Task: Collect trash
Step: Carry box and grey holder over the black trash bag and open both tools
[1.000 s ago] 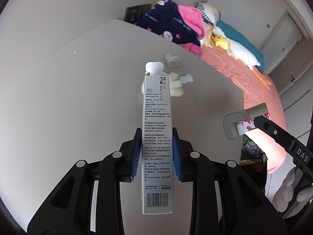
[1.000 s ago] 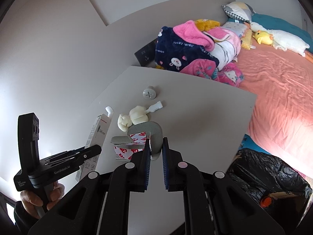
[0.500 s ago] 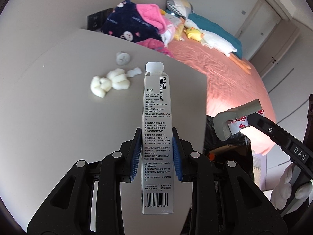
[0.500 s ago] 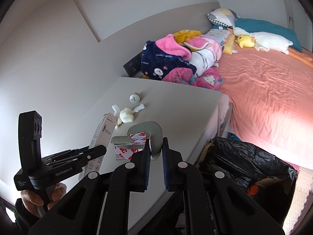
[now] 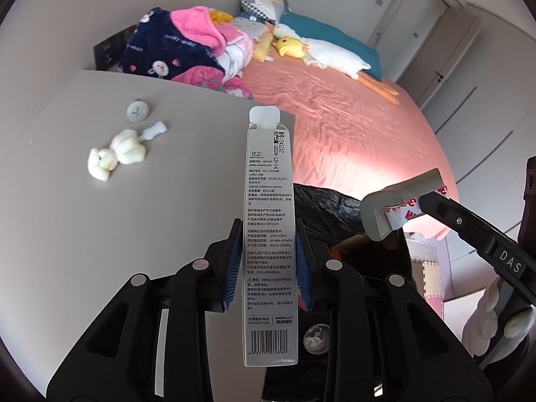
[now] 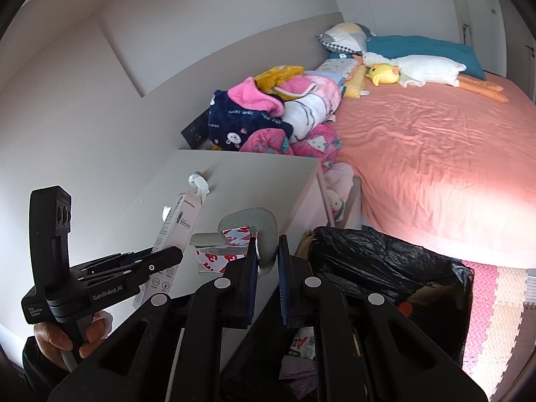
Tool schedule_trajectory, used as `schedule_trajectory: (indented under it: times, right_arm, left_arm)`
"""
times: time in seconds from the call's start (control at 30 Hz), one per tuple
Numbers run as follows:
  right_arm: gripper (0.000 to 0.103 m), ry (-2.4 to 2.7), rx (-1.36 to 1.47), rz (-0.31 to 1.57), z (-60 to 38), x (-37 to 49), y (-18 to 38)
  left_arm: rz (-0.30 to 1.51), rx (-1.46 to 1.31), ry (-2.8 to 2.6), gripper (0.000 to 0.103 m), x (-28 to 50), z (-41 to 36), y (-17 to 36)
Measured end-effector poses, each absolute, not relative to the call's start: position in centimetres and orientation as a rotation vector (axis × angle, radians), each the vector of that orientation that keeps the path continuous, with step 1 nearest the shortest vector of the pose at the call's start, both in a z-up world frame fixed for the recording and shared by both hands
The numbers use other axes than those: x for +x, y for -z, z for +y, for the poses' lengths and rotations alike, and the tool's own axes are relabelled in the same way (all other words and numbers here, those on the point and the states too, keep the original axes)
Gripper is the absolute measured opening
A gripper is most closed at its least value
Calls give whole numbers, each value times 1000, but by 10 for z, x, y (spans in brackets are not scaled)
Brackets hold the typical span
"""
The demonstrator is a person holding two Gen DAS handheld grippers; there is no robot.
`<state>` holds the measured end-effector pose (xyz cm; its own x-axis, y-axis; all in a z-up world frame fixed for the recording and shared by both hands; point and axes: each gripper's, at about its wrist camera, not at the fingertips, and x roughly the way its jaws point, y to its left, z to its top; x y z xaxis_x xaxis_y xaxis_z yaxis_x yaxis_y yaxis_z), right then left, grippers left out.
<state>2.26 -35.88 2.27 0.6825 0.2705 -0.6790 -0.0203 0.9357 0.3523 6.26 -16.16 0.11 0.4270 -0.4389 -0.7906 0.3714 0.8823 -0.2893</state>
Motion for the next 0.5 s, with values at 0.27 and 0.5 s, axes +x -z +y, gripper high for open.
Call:
schedule_trajectory:
  times: [0.27,0.5]
  right_arm:
    - [13,-104,354,794,-388,5,-24]
    - [13,-53,370,786,-412,-7,-25]
  left_arm:
    - [1012,-46,568,29,58,-193,-2]
    - [1019,-21,626,29,56,-219,-2]
